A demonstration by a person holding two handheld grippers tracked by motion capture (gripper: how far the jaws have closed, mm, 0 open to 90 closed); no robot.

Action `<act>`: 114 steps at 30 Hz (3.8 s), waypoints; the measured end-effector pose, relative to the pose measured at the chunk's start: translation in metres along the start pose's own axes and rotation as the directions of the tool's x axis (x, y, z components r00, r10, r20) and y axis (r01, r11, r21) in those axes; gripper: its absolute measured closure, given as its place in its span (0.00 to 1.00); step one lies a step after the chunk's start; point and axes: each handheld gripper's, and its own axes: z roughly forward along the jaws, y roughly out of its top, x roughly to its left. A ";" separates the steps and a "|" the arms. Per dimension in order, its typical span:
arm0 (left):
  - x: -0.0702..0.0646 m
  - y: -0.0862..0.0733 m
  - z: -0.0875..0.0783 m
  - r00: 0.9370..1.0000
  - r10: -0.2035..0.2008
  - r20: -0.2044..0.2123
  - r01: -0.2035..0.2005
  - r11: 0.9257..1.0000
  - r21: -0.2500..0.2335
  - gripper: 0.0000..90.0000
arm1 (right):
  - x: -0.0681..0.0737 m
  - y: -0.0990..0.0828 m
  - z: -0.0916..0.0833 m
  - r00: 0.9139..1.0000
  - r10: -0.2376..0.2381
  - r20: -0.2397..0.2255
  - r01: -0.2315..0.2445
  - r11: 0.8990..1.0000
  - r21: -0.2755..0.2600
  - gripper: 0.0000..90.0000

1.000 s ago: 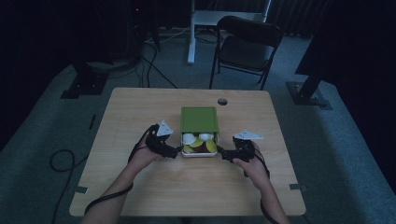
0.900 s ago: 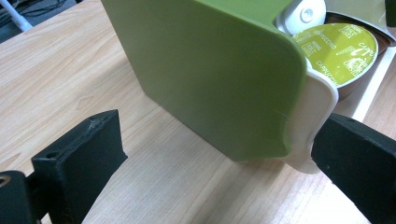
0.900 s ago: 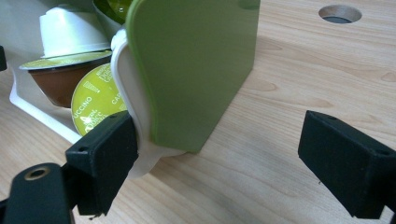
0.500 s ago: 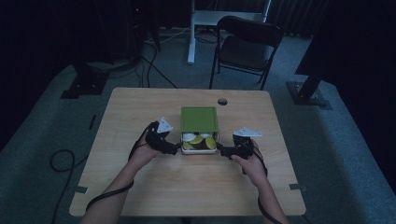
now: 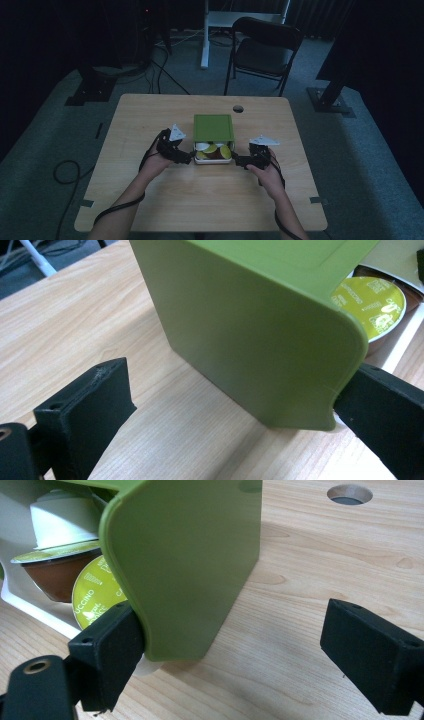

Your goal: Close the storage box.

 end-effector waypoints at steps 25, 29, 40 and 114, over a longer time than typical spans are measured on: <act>-0.015 -0.019 -0.030 0.995 -0.030 0.097 0.040 0.994 -0.103 0.03 | 0.002 -0.013 -0.030 1.000 -0.006 -0.017 0.005 0.998 -0.058 0.12; -0.014 -0.022 -0.033 0.995 -0.037 0.089 0.046 0.994 -0.102 0.03 | 0.001 -0.014 -0.035 1.000 -0.003 -0.010 0.003 0.998 -0.064 0.12; -0.002 -0.038 -0.050 0.997 -0.051 0.054 0.056 0.995 -0.077 0.03 | -0.013 -0.025 -0.053 0.999 -0.004 0.043 0.007 0.998 -0.069 0.12; 0.031 -0.183 -0.116 0.966 -0.227 -0.123 0.240 0.965 0.105 0.02 | -0.077 -0.112 -0.097 0.968 0.109 0.228 -0.133 0.987 0.093 0.12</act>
